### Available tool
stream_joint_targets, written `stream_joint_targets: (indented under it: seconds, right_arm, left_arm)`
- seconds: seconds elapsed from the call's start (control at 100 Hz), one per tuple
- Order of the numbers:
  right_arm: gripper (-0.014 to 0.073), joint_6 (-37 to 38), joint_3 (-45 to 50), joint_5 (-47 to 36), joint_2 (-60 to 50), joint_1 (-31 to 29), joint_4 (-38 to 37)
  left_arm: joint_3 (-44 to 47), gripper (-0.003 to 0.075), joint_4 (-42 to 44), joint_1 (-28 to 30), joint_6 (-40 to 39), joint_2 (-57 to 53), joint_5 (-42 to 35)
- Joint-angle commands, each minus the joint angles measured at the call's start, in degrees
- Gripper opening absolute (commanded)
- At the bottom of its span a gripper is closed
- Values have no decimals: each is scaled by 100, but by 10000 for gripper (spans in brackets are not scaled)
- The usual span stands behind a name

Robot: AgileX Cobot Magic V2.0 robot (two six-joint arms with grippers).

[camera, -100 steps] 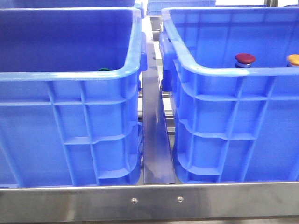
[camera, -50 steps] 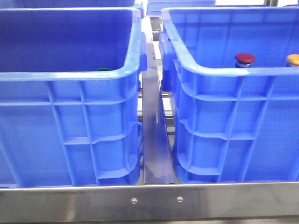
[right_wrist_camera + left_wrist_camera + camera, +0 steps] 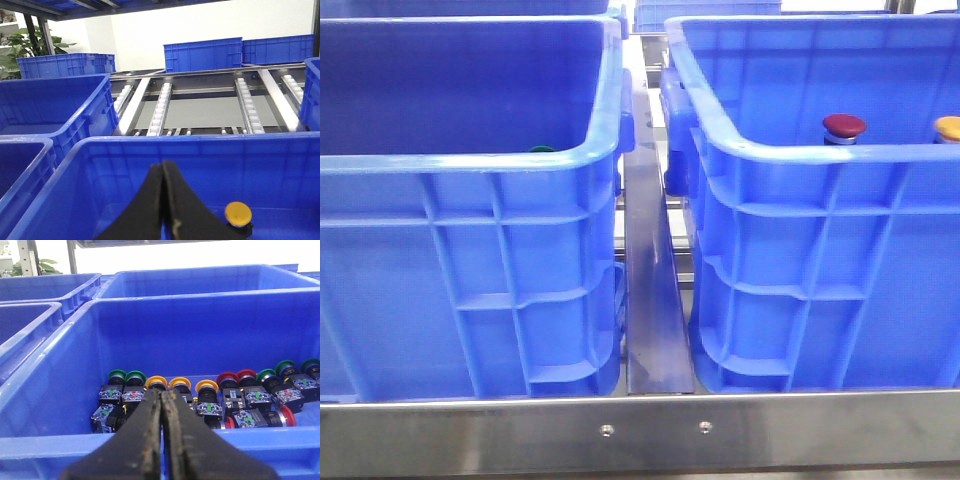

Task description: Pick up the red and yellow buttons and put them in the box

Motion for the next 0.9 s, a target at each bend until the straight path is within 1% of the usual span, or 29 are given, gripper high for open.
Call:
stream_joint_targets:
  seconds: [0.0,0.11,0.18,0.22,0.25,0.27,0.32,0.34,0.47,0.56,0.63,0.67,0.74,0.81,0.89]
  right_arm:
    - [-69,-58,-137,51,-9,-38,48]
    - [-69,-51,-137,51,-9,-38,48]
    - [-69,39,-137,63,-9,-38,-85]
    - [-69,257,-137,63,-9,-38,-333]
    - [-69,494,-137,57,-9,-38,-665]
    - [-69,713,-137,57,-9,-38,-821]
    - [-69,1335,-137,39,-9,-38,-1555]
    - [-69,1649,-137,25,-9,-38,-1756]
    - [-69,3882,-137,-110,-9,-2,-3773]
    - [-69,5293,-137,-298,-9,127,-5172]
    - [-69,6156,-137,-483,-9,313,-6144]
    - [-69,6494,-137,-602,-9,452,-6640]
    - [-69,7000,-120,-794,-9,694,-7270]
    - [-69,7317,-6,-1098,-31,861,-7610]
    - [-69,7510,222,-1384,-157,890,-7668]
  left_arm:
    - [120,-20,-6,18,-51,-168,-493]
    - [120,-20,-6,18,-51,-168,-493]
    - [120,-20,-6,18,-51,-168,-493]
    - [120,-20,-6,18,-51,-168,-493]
    - [120,-20,-6,18,-51,-168,-493]
    - [120,-20,-6,18,-51,-168,-493]
    - [120,-20,-6,18,-51,-168,-493]
    - [120,-20,-6,18,-51,-168,-493]
    - [120,-20,-6,18,-51,-168,-493]
    - [120,-20,-6,18,-51,-168,-493]
    - [120,-20,-6,18,-51,-168,-493]
    - [120,-20,-6,18,-51,-168,-493]
    - [120,-20,-6,18,-51,-168,-493]
    - [120,-20,-6,18,-51,-168,-493]
    - [120,-20,-6,18,-51,-168,-493]
